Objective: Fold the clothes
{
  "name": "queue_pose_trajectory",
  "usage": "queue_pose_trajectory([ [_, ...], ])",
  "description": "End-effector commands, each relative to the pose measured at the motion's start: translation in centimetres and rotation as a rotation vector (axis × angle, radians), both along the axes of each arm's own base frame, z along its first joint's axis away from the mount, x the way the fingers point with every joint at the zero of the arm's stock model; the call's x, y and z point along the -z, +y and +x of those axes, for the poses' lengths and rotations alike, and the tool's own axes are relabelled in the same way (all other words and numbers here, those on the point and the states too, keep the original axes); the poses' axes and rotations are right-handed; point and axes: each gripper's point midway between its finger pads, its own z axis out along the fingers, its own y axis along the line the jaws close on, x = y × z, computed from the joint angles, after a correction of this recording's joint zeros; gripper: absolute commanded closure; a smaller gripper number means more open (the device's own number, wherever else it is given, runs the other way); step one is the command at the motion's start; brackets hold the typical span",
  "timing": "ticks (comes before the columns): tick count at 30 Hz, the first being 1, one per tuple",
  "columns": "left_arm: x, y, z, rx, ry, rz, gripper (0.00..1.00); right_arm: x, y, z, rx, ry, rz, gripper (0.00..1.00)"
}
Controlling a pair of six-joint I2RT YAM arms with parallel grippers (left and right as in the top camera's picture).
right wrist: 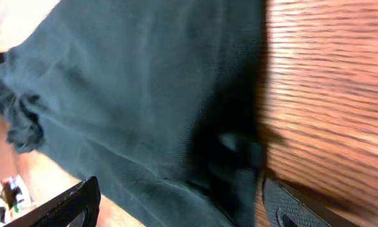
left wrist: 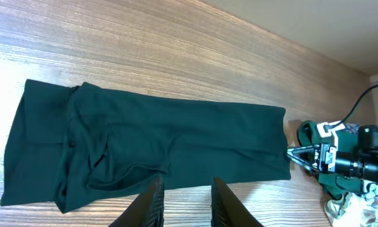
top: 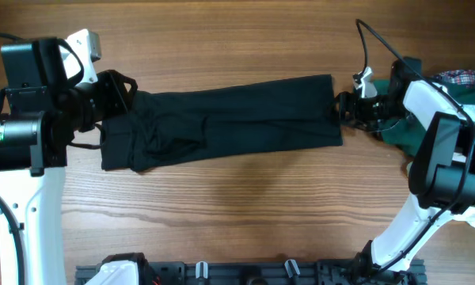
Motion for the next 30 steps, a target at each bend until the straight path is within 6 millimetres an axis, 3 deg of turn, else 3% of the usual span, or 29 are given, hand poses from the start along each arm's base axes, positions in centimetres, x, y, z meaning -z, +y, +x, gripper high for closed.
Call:
queue_pose_trajectory([
  [1, -0.3, -0.3, 0.1, 0.017, -0.008, -0.008, 0.75, 4.5, 1.4, -3.0, -0.060, 0.121, 0.020, 0.18],
  [11, -0.4, -0.3, 0.1, 0.017, -0.011, -0.008, 0.76, 4.4, 2.5, -2.7, -0.020, 0.156, 0.064, 0.33],
  [16, -0.4, -0.3, 0.1, 0.017, -0.012, -0.008, 0.76, 4.6, 3.8, -2.2, -0.047, 0.131, 0.046, 0.34],
  [19, -0.3, -0.3, 0.1, 0.017, -0.007, -0.008, 0.76, 6.1, 2.3, -1.8, 0.046, 0.196, -0.080, 0.46],
  [23, 0.0, -0.4, -0.3, 0.017, 0.011, -0.009, 0.76, 6.0, 2.2, -1.7, 0.052, 0.198, -0.081, 0.69],
  [27, 0.0, -0.4, -0.2, 0.017, 0.010, -0.009, 0.76, 4.1, 2.5, -0.9, 0.052, 0.157, -0.060, 0.79],
  [30, -0.2, -0.3, -0.2, 0.048, -0.011, 0.020, 0.75, 0.3, 2.9, -0.1, 0.052, 0.086, -0.026, 0.95],
])
